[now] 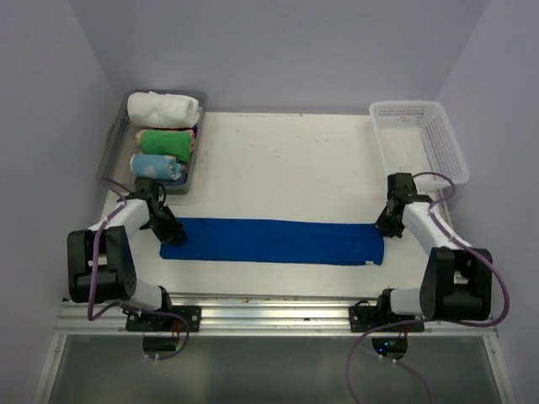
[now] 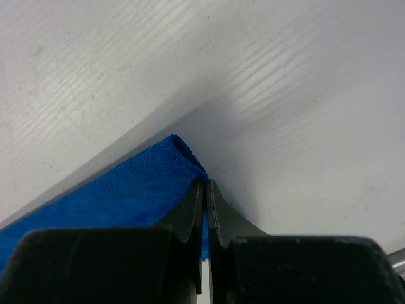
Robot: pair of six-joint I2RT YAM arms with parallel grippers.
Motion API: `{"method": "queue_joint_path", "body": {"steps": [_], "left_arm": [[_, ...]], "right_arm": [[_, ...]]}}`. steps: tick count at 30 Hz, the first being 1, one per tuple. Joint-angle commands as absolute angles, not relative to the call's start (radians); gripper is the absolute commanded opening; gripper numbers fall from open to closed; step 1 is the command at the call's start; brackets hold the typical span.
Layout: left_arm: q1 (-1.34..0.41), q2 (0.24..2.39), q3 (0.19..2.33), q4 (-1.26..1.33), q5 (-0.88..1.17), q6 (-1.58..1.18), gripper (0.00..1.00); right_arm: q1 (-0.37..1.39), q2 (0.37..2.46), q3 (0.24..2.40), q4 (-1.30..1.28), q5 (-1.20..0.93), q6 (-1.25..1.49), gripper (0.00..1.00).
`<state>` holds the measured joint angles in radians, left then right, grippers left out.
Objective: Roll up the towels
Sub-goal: Fold the towel
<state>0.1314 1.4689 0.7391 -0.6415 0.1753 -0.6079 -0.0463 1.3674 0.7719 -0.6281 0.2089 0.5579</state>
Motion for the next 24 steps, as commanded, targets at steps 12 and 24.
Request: {"method": "queue_joint_path", "body": {"steps": [12, 24], "left_arm": [[-0.242, 1.517, 0.733, -0.492, 0.215, -0.825, 0.26], [-0.451, 1.638, 0.831, -0.442, 0.212, -0.904, 0.26]], "right_arm": [[-0.052, 1.121, 1.191, -0.917, 0.376, 0.479, 0.00], [0.021, 1.184, 1.497, -1.080, 0.253, 0.436, 0.00]]}}
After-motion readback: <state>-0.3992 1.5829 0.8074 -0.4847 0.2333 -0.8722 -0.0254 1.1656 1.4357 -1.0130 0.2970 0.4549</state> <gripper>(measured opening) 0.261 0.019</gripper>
